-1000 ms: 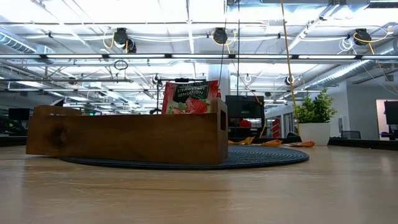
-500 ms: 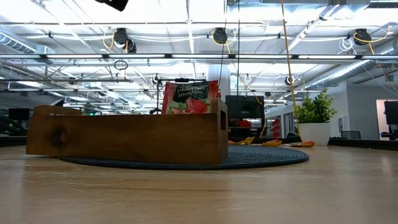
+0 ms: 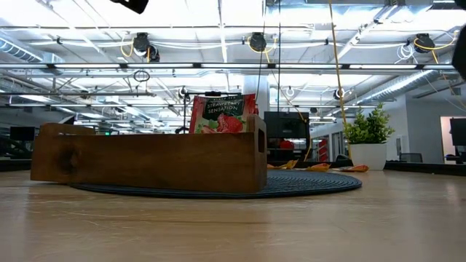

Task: Pick & Place Tea
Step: Put the red tea bag into the right section of the wooden organizer

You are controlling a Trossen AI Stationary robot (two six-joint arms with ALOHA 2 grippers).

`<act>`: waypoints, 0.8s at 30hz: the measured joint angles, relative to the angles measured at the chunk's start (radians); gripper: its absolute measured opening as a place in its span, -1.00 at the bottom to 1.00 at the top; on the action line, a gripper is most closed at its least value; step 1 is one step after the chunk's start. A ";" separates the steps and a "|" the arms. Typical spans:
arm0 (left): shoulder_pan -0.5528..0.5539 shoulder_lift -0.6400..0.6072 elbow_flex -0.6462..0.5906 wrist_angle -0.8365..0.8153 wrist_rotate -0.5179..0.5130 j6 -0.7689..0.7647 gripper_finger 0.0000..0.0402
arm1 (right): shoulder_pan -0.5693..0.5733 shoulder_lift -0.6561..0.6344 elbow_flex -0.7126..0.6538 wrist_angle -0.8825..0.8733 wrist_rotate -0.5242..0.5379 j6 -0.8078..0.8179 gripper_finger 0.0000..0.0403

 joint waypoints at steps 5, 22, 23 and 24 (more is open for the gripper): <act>0.000 0.000 0.000 0.001 0.000 0.000 -0.69 | -0.045 0.000 -0.001 -0.052 0.120 -0.053 -0.96; 0.000 0.000 0.000 0.000 0.000 -0.024 -0.69 | -0.097 0.007 -0.008 -0.057 0.616 -0.266 -0.99; 0.000 0.000 0.000 0.000 0.000 -0.028 -0.69 | -0.098 0.007 -0.008 -0.035 0.615 -0.271 -0.99; 0.000 0.000 0.000 0.000 0.001 -0.029 -0.69 | -0.098 0.007 -0.007 -0.014 0.620 -0.272 -0.99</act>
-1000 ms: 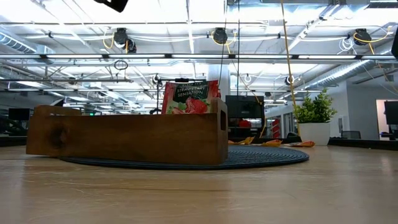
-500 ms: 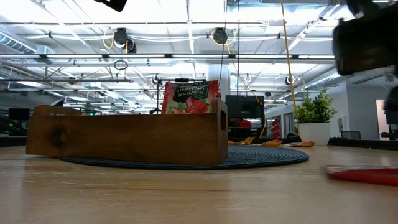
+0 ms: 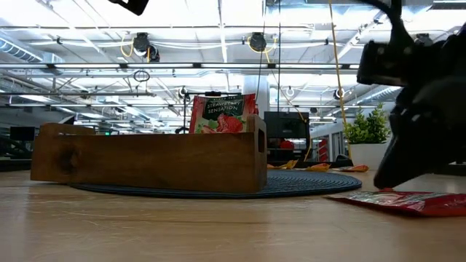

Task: Pick & Place Tea
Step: Put the red tea bag into the right section of the wooden organizer

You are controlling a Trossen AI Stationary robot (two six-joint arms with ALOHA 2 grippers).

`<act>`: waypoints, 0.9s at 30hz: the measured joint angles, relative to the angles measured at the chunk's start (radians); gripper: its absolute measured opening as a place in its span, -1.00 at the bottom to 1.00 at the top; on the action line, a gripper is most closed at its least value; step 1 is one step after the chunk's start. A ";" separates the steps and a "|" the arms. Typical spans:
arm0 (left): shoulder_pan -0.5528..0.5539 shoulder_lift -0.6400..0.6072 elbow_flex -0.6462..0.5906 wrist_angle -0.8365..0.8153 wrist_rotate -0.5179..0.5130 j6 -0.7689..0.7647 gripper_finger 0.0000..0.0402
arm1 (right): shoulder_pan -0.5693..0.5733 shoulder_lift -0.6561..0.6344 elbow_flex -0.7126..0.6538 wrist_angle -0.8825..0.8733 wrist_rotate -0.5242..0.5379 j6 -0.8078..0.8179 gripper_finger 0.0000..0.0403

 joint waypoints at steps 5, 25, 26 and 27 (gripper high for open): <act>-0.001 0.000 0.000 0.000 0.018 0.000 -0.69 | -0.002 0.000 0.000 0.096 0.030 -0.111 -0.97; -0.001 0.000 0.000 -0.024 0.019 -0.010 -0.69 | 0.093 0.124 0.654 -0.012 -0.024 -0.848 -0.10; -0.001 0.000 0.000 -0.026 0.019 -0.019 -0.69 | 0.097 0.145 0.715 -0.145 0.026 -0.805 -0.13; -0.001 0.000 0.000 -0.025 0.019 -0.026 -0.69 | 0.099 0.165 0.769 -0.291 0.048 -0.727 -0.15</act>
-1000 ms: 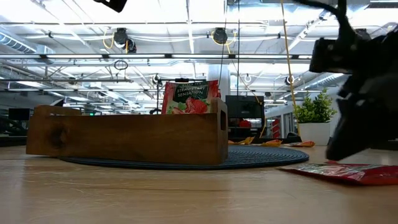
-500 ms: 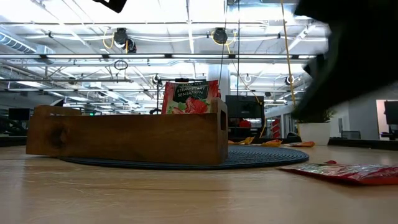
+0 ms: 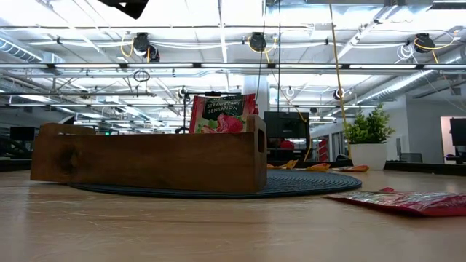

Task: Pick & Place Tea
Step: Put the red tea bag into the right section of the wooden organizer

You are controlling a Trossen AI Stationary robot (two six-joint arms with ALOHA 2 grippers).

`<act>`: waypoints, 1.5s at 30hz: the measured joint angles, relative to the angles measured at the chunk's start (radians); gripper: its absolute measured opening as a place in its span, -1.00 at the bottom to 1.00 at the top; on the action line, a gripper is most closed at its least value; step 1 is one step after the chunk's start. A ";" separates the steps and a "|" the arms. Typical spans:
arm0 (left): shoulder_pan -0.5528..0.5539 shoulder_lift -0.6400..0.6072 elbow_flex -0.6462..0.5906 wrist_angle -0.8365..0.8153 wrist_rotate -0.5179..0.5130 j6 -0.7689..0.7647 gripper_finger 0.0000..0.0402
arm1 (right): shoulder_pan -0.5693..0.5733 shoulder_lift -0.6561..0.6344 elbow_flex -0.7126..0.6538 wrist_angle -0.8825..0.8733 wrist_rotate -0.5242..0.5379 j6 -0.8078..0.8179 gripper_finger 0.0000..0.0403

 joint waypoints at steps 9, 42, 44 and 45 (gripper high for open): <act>0.000 0.000 0.000 0.001 0.001 -0.025 -0.69 | -0.133 0.064 -0.060 -0.504 -0.446 0.692 -0.13; 0.000 0.000 0.000 0.002 0.000 -0.032 -0.69 | -0.202 0.052 -0.489 0.030 -0.611 0.894 -0.38; 0.000 0.000 0.000 0.002 0.000 -0.032 -0.69 | -0.195 0.052 -0.490 0.038 -0.596 0.888 -0.52; 0.000 0.000 0.000 0.002 0.000 -0.032 -0.69 | -0.191 0.052 -0.491 0.056 -0.591 0.877 -0.60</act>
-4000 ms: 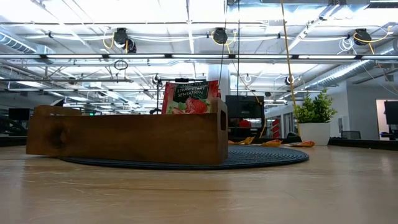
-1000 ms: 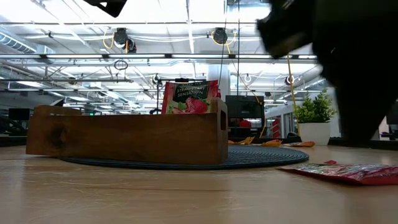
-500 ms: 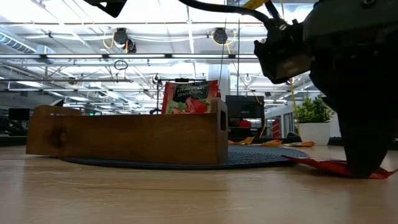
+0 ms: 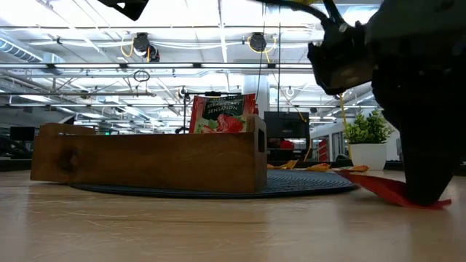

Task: Pick & Place Tea
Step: Put the red tea bag into the right section of the wooden organizer

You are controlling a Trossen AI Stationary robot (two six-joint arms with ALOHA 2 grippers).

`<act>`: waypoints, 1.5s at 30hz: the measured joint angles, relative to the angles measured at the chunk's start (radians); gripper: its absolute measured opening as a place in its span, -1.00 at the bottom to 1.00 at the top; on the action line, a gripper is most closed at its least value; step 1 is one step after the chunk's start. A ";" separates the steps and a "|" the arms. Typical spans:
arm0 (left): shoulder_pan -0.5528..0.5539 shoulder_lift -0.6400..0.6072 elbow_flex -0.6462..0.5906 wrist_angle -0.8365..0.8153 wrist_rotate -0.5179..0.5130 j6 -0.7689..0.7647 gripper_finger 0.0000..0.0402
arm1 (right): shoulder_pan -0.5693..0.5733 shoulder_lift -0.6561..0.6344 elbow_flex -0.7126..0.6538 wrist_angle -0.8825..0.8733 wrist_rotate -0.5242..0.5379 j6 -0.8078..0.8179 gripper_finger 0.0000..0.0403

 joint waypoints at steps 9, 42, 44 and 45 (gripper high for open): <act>0.000 0.000 0.000 0.000 0.000 0.000 -0.69 | 0.032 0.007 -0.002 0.199 0.058 -0.135 -0.99; 0.318 0.169 0.001 0.381 -0.045 -0.440 -0.69 | -0.036 -0.044 0.166 0.096 1.123 -0.807 -1.00; 0.326 0.167 0.001 0.383 -0.046 -0.438 -0.69 | -0.036 -0.044 0.166 0.139 1.136 -0.860 -1.00; 0.328 0.167 0.001 0.389 -0.047 -0.437 -0.69 | -0.036 -0.045 0.167 0.153 1.136 -0.878 -1.00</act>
